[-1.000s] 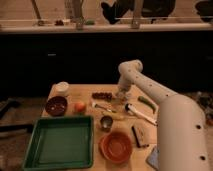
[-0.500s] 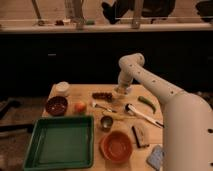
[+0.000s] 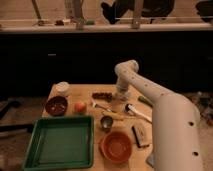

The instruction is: Wipe table surface with towel

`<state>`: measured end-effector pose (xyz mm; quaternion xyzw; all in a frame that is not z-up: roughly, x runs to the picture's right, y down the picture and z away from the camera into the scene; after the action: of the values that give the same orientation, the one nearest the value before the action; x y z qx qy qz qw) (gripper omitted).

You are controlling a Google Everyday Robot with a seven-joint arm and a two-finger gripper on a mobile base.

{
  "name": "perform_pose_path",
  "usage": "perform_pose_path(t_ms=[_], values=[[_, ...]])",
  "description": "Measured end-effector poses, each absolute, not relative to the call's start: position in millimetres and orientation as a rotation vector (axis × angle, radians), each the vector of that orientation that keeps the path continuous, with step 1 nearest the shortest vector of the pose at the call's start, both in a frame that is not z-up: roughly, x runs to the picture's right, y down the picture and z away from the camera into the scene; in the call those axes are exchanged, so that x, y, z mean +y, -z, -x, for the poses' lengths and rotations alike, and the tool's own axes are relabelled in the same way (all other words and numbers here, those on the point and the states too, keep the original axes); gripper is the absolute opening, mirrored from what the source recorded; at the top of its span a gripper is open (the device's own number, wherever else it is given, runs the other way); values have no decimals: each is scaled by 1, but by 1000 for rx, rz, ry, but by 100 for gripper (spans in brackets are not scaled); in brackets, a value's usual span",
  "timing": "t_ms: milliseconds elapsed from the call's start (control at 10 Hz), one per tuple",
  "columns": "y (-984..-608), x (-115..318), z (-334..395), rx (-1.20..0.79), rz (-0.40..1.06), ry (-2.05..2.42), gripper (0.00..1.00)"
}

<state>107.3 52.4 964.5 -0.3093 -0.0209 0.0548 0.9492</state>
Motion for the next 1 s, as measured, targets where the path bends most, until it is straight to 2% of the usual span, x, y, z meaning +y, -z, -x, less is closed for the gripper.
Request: perform_pose_path(t_ms=[600, 1000], values=[[-970, 39, -132, 3, 622, -177, 0], [-984, 32, -120, 16, 646, -149, 0]])
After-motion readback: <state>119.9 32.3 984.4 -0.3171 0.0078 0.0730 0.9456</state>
